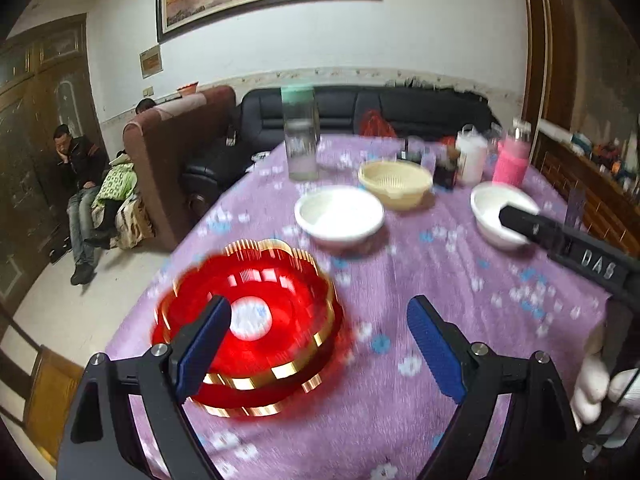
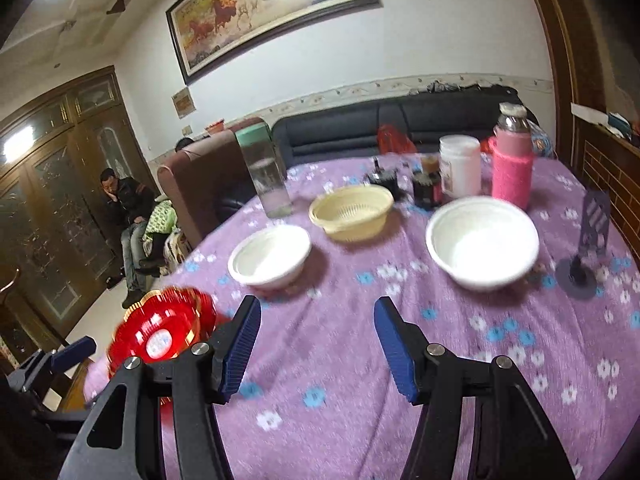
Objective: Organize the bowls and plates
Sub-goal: 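Move both grippers to the white paper bowl and grasp its rim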
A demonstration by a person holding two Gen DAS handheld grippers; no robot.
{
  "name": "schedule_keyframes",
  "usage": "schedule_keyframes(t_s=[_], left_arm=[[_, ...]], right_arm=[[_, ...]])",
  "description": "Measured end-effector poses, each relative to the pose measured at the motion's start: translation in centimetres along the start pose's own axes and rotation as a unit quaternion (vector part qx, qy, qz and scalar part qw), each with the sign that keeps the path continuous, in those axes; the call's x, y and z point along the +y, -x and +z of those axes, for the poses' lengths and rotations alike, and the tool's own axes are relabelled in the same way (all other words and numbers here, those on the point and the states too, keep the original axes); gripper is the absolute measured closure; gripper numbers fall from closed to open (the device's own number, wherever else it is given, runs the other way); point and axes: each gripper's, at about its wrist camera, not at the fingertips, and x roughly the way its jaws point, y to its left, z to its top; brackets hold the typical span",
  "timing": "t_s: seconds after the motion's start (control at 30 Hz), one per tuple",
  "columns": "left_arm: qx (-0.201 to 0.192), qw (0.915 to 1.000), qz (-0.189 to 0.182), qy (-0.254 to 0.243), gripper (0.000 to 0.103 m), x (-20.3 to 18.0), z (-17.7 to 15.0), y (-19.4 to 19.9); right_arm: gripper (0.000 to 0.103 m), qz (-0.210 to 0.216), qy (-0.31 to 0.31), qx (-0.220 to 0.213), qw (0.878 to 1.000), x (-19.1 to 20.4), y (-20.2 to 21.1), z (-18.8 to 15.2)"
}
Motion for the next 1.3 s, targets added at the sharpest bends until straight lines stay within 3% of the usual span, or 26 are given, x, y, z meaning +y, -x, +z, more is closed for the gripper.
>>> schedule_keyframes(t_s=[0.23,0.3,0.4,0.6,0.83,1.07,1.23,1.27,1.3], left_arm=[[-0.003,0.9995,-0.013,0.028,0.014,4.2,7.4,-2.6],[0.010,0.9992,-0.011,0.037,0.014,4.9,8.9,-5.0],[0.061,0.9951,-0.024,0.074,0.014,6.3,10.6,-10.2],[0.149,0.9837,-0.028,0.097,0.014,7.6,11.8,-19.0],[0.210,0.9737,-0.012,0.088,0.014,6.9,11.9,-25.6],[0.259,0.9634,-0.011,0.069,0.014,4.6,11.7,-30.3],[0.285,0.9576,0.001,0.042,0.014,3.3,11.1,-32.3],[0.290,0.9564,0.002,0.037,0.015,3.1,10.9,-32.5],[0.293,0.9556,0.001,0.033,0.023,2.9,10.7,-32.6]], right_arm=[[0.039,-0.001,-0.006,-0.006,1.000,0.1,-3.7,4.6],[0.039,0.009,-0.018,0.006,1.000,0.0,-5.6,5.2],[0.039,0.029,-0.034,0.035,0.998,-0.1,-9.2,5.6],[0.039,0.039,-0.065,0.089,0.993,-0.9,-16.0,4.5],[0.039,0.050,-0.090,0.125,0.987,-1.5,-21.3,3.4],[0.050,0.051,-0.104,0.147,0.982,-1.6,-24.2,3.0],[0.051,0.053,-0.105,0.162,0.980,-1.6,-25.4,2.3],[0.051,0.055,-0.105,0.165,0.979,-1.6,-25.6,2.2],[0.051,0.056,-0.105,0.166,0.979,-1.7,-25.8,2.1]])
